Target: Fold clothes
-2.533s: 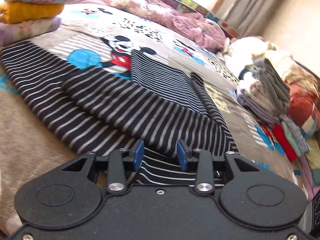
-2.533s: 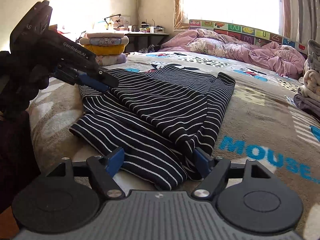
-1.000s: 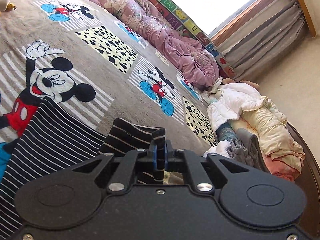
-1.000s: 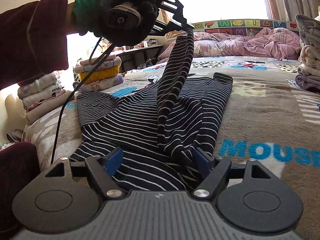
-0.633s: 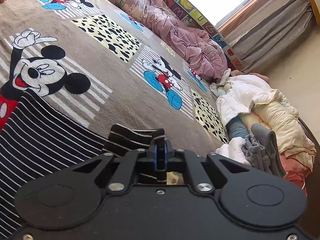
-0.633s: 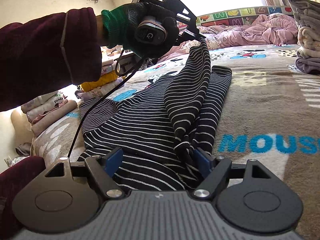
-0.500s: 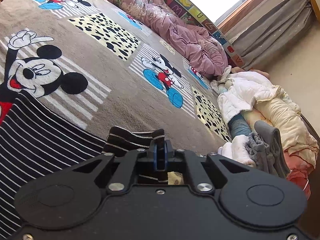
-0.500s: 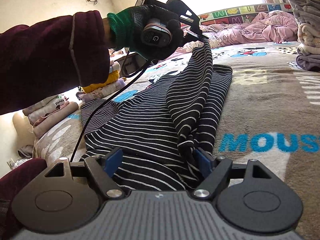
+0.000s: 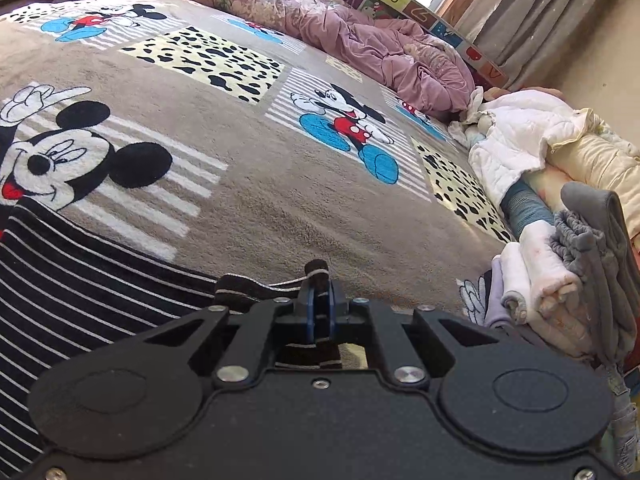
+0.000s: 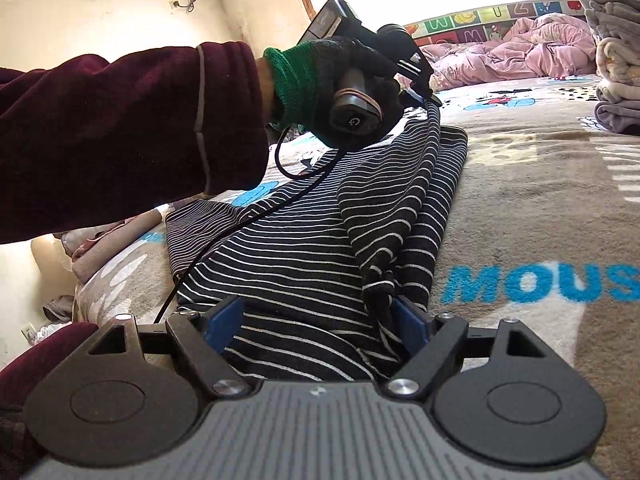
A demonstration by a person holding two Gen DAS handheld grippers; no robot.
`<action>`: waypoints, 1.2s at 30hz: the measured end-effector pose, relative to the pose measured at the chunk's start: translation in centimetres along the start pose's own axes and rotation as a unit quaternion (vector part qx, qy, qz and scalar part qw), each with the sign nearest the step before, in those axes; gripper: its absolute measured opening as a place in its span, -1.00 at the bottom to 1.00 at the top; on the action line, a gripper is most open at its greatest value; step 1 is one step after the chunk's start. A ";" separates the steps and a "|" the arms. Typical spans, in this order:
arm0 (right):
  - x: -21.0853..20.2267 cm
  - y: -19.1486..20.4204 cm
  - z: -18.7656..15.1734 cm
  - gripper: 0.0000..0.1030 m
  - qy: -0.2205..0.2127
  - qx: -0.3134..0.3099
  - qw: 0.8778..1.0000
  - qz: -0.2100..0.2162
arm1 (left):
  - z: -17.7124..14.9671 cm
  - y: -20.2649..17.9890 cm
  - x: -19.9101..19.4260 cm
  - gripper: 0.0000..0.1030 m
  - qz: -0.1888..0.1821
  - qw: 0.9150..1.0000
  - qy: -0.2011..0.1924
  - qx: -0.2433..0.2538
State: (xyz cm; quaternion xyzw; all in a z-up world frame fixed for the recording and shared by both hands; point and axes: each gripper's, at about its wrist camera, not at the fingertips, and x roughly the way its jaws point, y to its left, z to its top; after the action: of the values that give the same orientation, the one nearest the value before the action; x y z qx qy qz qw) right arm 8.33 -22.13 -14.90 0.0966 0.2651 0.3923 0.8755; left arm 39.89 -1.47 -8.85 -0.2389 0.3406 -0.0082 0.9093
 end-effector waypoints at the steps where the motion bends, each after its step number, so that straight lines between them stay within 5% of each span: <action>1: 0.0 0.0 0.0 0.58 0.000 0.000 1.000 0.000 | -0.1 -0.1 0.3 -0.93 0.004 1.000 0.003 0.006; 6: 0.0 -0.1 0.0 0.58 0.000 0.003 1.000 0.001 | -0.3 -0.6 2.3 -0.89 0.009 0.997 0.040 0.061; 16: -0.8 -0.5 0.4 0.48 -0.007 0.027 1.000 -0.003 | 0.2 -1.2 -2.7 -0.75 0.004 0.980 -0.001 0.201; 23: -2.3 0.8 0.7 0.20 -0.055 -0.035 0.995 -0.072 | -1.6 -2.2 -2.3 -0.75 -0.002 0.955 0.005 0.297; 27: -1.5 1.6 0.9 0.19 -0.085 -0.081 0.991 -0.067 | -2.7 -3.9 -0.1 -0.75 0.003 0.937 0.007 0.349; 33: 1.7 0.3 1.1 0.22 -0.009 -0.063 0.996 -0.055 | -4.9 -4.5 4.1 -0.68 0.047 0.912 0.030 0.406; 36: 2.0 -0.4 1.3 0.22 0.001 -0.040 0.998 -0.048 | -5.1 -4.4 4.6 -0.67 0.058 0.910 0.031 0.409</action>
State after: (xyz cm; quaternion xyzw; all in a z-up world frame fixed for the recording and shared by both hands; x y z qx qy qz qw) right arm 10.37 -20.81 -14.75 0.0479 0.2540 0.3599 0.8965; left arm 40.83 -8.36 -13.10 0.1748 0.3483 -0.1017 0.9153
